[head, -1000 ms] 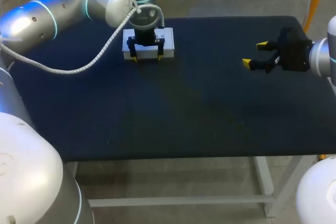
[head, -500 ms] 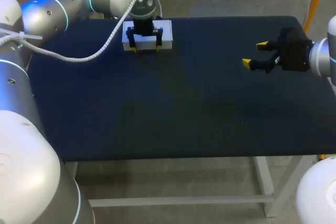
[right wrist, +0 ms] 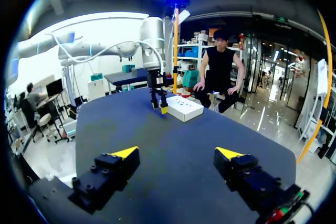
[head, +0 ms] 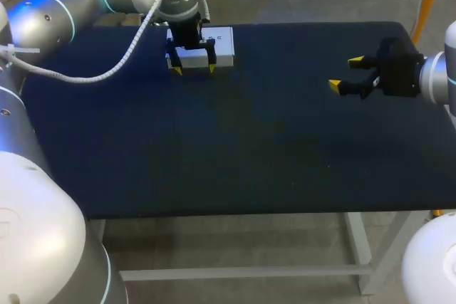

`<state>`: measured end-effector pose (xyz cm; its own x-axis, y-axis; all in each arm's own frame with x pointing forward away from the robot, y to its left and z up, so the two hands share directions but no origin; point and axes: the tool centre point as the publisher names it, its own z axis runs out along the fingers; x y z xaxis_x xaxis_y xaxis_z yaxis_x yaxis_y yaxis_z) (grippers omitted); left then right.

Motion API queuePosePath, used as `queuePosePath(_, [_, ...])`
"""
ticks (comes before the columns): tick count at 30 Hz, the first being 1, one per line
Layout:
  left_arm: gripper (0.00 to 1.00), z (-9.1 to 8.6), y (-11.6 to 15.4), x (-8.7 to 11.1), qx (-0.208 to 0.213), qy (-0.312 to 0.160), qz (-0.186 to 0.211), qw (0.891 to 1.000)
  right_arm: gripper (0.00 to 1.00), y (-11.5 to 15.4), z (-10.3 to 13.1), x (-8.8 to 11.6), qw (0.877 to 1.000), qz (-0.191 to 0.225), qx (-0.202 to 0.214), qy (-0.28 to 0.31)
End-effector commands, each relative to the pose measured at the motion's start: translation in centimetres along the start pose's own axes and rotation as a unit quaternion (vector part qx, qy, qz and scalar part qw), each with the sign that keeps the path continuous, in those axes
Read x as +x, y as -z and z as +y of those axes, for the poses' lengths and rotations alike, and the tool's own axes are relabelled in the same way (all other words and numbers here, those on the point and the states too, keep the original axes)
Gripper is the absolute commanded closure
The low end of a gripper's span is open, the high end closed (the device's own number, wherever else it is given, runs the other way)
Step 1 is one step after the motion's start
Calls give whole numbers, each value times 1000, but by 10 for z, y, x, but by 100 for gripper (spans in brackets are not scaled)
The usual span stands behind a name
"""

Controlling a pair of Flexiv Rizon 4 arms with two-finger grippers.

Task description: Assemble the packaging by folding the flat box into shape, placing the metal phone stand inside, and closing the box properly

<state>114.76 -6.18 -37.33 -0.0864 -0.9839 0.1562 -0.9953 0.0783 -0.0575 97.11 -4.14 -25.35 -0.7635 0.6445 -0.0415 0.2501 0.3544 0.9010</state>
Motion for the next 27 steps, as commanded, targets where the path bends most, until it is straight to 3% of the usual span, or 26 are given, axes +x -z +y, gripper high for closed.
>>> queuePosePath(1, [0, 84, 31, -12, 152, -7, 18, 988, 0, 1, -1, 0, 1000, 1, -3, 1])
queuePosePath(10, [0, 134, 46, -21, 211, -32, 52, 976, 0, 1, -1, 0, 1000, 1, -3, 1])
queuePosePath(20, [0, 167, 52, -36, 263, -78, 118, 954, 0, 1, -1, 0, 1000, 1, -3, 1])
queuePosePath(27, [0, 179, 59, -40, 269, -116, 169, 941, 0, 1, -1, 0, 1000, 1, -3, 1])
